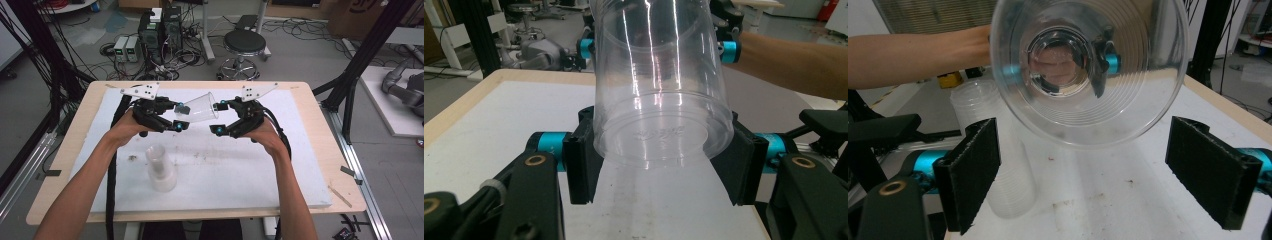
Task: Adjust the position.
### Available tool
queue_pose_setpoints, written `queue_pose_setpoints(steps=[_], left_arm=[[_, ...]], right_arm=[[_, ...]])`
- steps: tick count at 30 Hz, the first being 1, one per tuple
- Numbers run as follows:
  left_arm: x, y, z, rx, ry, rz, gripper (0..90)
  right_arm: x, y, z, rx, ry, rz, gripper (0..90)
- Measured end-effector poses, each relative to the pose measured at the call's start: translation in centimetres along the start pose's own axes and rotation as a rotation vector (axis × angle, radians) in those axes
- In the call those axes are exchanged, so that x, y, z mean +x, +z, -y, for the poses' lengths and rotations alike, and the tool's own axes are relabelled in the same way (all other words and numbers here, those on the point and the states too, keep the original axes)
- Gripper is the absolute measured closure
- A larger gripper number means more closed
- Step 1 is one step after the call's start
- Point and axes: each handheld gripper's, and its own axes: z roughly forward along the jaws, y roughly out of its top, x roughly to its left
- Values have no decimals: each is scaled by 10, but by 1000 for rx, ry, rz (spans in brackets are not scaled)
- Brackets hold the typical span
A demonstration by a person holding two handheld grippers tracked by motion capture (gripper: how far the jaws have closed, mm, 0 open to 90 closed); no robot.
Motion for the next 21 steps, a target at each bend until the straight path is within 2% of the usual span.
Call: queue_pose_setpoints(steps=[4, 10, 14, 21], left_arm=[[0, 1, 0, 5, 9, 1, 422], [0, 5, 0, -6, 17, 12, 422], [0, 8, 0, -3, 23, 20, 422], [-1, 12, 0, 5, 28, 31, 422]], right_arm=[[0, 3, 1, 4, 1, -9, 140], [1, 7, -1, -21, -1, -22, 140], [0, 9, -3, -48, -10, -29, 144], [1, 9, -4, -91, 4, -54, 144]])
